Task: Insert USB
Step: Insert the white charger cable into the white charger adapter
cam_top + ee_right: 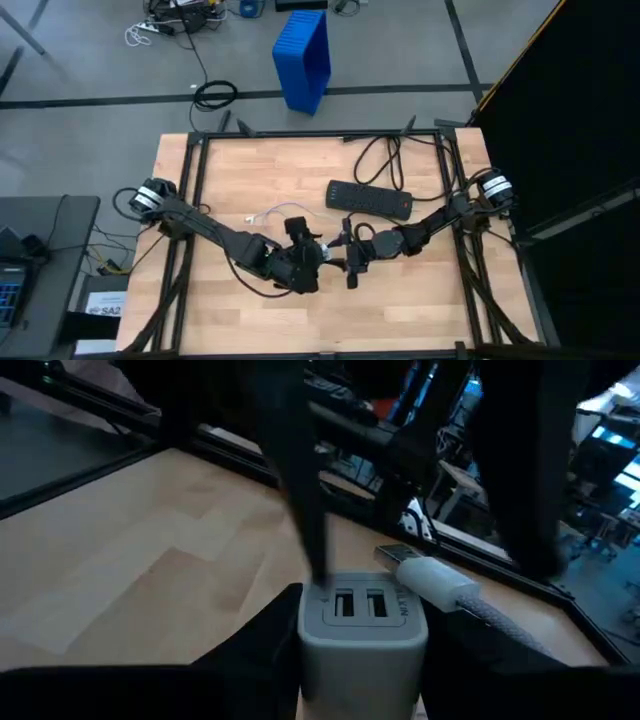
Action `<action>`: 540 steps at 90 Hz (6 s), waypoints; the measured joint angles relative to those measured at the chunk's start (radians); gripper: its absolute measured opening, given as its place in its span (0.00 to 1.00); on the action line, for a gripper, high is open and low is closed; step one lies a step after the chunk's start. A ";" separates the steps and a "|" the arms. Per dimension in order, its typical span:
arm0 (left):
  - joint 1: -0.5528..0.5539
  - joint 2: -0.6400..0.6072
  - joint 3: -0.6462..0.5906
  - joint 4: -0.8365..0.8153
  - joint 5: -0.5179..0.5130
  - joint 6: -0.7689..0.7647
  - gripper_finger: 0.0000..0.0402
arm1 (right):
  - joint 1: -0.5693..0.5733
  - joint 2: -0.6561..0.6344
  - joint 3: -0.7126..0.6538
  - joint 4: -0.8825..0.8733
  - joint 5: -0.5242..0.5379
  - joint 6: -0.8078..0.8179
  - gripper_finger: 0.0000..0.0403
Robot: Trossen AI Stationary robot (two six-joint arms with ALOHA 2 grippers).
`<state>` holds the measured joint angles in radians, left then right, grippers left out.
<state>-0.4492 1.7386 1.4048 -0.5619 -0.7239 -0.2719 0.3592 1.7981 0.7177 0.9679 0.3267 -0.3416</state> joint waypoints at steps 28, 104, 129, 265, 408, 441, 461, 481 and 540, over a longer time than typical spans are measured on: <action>0.025 0.001 0.000 0.000 0.038 0.002 0.56 | 0.000 0.000 0.000 -0.006 -0.002 0.000 0.29; 0.029 -0.043 -0.002 -0.014 -0.028 0.055 0.01 | 0.000 0.000 0.000 -0.055 0.025 0.000 0.29; 0.000 -0.060 -0.002 -0.086 -0.152 -0.008 0.00 | 0.006 0.000 0.000 -0.263 0.042 0.076 0.29; -0.005 -0.058 -0.002 -0.101 -0.148 -0.058 0.00 | -0.101 0.034 0.235 -0.871 -0.276 0.408 0.29; -0.003 -0.058 -0.002 -0.119 -0.131 -0.062 0.00 | -0.113 -0.051 0.265 -1.054 -0.347 0.435 0.57; -0.003 -0.063 -0.002 -0.162 -0.111 -0.073 0.00 | -0.072 -0.093 0.266 -0.973 -0.245 0.360 0.54; 0.017 -0.131 -0.002 -0.340 -0.060 -0.192 0.00 | -0.073 -0.096 0.266 -0.993 -0.064 0.308 0.51; 0.059 -0.203 -0.002 -0.462 -0.061 -0.299 0.00 | -0.073 -0.106 0.266 -0.941 0.003 0.294 0.49; 0.063 -0.347 -0.757 1.047 0.151 -0.047 0.00 | -0.084 -0.101 0.266 -0.772 0.021 0.252 0.42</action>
<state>-0.3859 1.3918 0.6479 0.4850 -0.5728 -0.3187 0.2754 1.6974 0.9836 0.1961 0.3481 -0.0898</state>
